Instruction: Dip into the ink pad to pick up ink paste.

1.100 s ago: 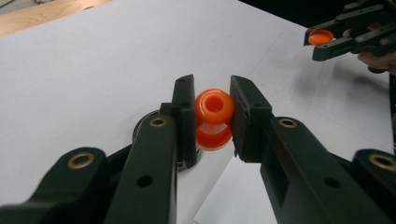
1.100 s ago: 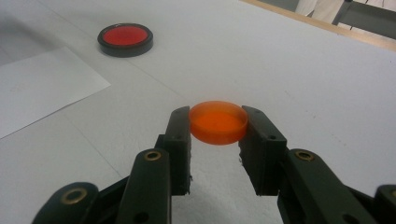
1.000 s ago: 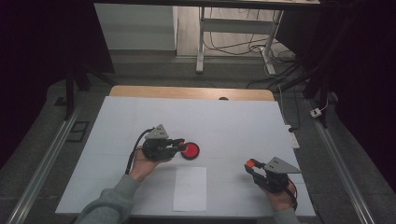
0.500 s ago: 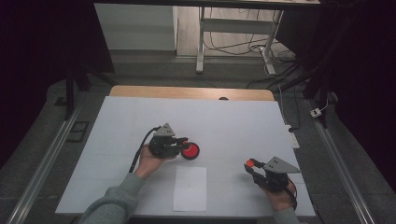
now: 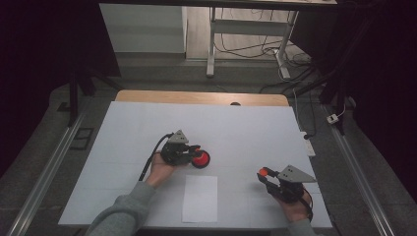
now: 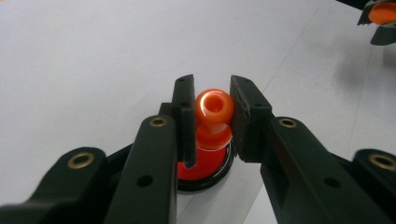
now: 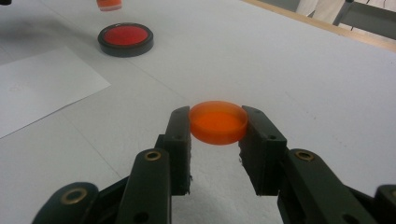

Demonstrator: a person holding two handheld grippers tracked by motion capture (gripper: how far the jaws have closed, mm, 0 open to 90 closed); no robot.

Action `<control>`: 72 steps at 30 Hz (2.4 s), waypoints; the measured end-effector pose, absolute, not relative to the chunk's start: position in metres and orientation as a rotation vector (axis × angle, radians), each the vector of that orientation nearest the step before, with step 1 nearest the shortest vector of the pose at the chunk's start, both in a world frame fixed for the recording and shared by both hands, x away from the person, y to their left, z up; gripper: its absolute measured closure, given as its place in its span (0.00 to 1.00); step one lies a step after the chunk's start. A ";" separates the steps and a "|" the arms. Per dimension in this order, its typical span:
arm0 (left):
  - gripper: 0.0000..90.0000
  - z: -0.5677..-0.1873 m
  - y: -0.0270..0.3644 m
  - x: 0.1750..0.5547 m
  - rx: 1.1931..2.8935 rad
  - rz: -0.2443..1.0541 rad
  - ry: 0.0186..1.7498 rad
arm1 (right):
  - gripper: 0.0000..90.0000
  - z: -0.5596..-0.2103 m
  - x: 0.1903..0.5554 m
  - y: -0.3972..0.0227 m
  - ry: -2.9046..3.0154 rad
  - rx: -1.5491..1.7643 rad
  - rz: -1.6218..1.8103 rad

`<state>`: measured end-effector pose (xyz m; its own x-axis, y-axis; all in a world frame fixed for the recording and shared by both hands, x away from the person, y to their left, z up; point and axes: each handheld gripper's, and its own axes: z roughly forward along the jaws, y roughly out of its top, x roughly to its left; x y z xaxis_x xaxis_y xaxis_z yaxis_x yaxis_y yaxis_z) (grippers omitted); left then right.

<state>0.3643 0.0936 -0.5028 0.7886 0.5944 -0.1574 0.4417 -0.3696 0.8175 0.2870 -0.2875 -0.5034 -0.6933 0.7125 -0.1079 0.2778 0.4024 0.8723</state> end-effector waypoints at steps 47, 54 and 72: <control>0.81 -0.522 0.084 0.377 2.086 0.222 0.785 | 0.71 -0.504 0.286 -0.288 2.197 0.847 1.235; 0.81 -0.525 0.081 0.376 2.114 0.238 0.779 | 0.71 -0.504 0.286 -0.287 2.196 0.845 1.236; 0.81 -0.528 0.079 0.370 2.109 0.291 0.778 | 0.71 -0.503 0.285 -0.288 2.190 0.849 1.243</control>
<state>0.3704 0.0791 -0.5280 0.7797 0.6226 -0.0675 0.4258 -0.4481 0.7861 0.2847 -0.2879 -0.5031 -0.6928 0.7138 -0.1020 0.2783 0.3953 0.8754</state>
